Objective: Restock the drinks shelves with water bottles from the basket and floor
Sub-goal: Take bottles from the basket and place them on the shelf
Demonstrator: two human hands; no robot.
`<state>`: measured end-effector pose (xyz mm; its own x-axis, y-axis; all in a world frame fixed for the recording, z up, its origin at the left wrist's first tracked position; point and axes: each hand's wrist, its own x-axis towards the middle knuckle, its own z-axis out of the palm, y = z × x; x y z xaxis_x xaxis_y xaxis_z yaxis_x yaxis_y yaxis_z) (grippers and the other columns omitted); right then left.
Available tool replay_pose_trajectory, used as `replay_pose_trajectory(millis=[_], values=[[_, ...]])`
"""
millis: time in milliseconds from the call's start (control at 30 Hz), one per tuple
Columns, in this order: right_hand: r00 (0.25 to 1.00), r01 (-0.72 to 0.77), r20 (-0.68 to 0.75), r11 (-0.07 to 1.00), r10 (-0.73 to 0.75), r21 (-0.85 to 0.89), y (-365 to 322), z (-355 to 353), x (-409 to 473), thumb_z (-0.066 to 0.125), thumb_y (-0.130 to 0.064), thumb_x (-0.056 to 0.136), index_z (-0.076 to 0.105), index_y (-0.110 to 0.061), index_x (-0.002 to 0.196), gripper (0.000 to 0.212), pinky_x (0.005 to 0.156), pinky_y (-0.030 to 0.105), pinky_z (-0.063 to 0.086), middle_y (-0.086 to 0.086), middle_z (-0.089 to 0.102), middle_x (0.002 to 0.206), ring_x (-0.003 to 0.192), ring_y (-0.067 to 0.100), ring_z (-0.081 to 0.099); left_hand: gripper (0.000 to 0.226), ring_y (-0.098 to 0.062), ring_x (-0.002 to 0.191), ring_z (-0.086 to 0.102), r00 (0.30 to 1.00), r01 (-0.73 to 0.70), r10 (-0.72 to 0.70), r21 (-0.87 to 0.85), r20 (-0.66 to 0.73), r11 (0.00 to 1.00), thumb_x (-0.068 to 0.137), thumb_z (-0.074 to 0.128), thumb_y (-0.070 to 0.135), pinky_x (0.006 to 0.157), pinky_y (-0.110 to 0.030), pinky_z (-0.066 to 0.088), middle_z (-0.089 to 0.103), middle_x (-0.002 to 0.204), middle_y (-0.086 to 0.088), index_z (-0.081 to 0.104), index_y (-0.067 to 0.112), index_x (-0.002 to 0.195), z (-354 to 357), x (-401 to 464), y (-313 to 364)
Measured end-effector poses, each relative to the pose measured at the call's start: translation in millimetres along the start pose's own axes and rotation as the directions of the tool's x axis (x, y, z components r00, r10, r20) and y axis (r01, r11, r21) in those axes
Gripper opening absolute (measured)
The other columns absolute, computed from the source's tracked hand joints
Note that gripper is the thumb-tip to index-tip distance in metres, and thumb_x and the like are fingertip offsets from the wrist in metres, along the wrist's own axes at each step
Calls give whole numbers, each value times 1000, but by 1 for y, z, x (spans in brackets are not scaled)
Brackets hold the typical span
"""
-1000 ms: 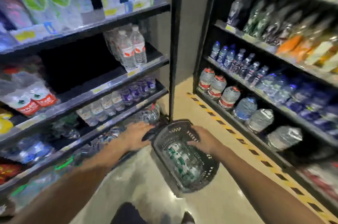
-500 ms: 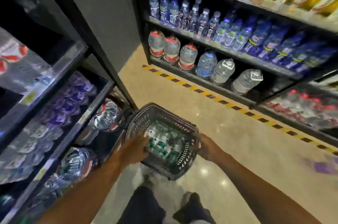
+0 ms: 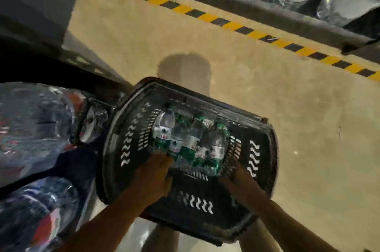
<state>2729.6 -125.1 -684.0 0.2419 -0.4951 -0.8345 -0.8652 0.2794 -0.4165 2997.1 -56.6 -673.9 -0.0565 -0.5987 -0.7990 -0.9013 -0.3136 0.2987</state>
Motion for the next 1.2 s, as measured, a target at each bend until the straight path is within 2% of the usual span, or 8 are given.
replay_pose_trajectory(millis=[100, 200, 267, 367, 700, 867, 1067, 1200], values=[[996, -89, -22, 994, 91, 61, 33, 36, 62, 68, -18, 96, 39, -12, 148, 60, 98, 14, 39, 4, 55, 139, 125, 18, 55, 64, -18, 152, 25, 1000, -3, 3, -9, 17, 1000, 102, 52, 39, 123, -26, 15, 26, 166, 1, 26, 23, 159, 37, 54, -15], [984, -133, -101, 981, 147, 140, 54, 70, 120, 74, -20, 92, 44, -8, 146, 63, 105, 14, 39, 10, 52, 144, 131, 21, 51, 68, -17, 149, 30, 1000, -4, 3, -58, -4, 998, 98, 61, 29, 117, -20, 18, 31, 164, 4, 29, 28, 157, 63, 93, -28], [959, -185, -175, 960, 223, 208, 67, 88, 149, 77, -22, 89, 46, -5, 144, 65, 93, 8, 37, 12, 55, 139, 124, 20, 53, 72, -15, 149, 29, 1000, -5, 3, -90, -22, 996, 96, 65, 28, 110, -16, 14, 30, 163, 7, 28, 32, 157, 80, 108, -35], [912, -266, -235, 920, 337, 287, 71, 101, 167, 79, -24, 88, 47, -7, 139, 62, 86, 26, 43, 13, 63, 128, 113, 25, 61, 72, -12, 149, 28, 999, -11, 8, -90, -33, 996, 97, 63, 33, 109, -17, 19, 28, 163, 10, 24, 35, 157, 92, 115, -42], [946, -280, -65, 902, 317, 330, 63, 59, 94, 77, -25, 88, 51, -35, 100, 31, 39, 6, 42, -13, 64, 79, 61, -18, 62, 76, -20, 144, 40, 986, 156, -169, -352, -7, 923, 92, 70, 39, 109, -32, 40, 40, 157, -2, 31, 25, 156, 72, 120, -2], [964, -208, -96, 930, 246, 302, 62, 48, 91, 79, -32, 87, 51, -29, 125, 47, 69, 17, 51, -12, 65, 108, 91, -1, 64, 96, -31, 148, 31, 955, 267, -294, -356, -25, 895, 84, 74, 50, 114, -48, 41, 32, 160, -14, 23, 16, 158, 92, 156, 31], [962, -153, -147, 901, 229, 406, 65, 63, 112, 77, -23, 87, 48, -25, 140, 60, 85, 26, 57, -11, 64, 120, 106, 3, 64, 85, -34, 141, 34, 921, 319, -352, -199, -167, 927, 89, 74, 34, 107, -45, 46, 33, 152, -19, 24, 8, 153, 118, 178, 47], [971, -147, -126, 925, 202, 351, 54, 62, 101, 78, -23, 87, 43, -25, 144, 67, 98, 40, 56, -7, 60, 130, 118, 13, 61, 61, -32, 133, 41, 942, 304, -334, -341, -30, 889, 90, 74, 28, 106, -42, 45, 43, 141, -18, 44, 7, 139, 108, 170, 31]])
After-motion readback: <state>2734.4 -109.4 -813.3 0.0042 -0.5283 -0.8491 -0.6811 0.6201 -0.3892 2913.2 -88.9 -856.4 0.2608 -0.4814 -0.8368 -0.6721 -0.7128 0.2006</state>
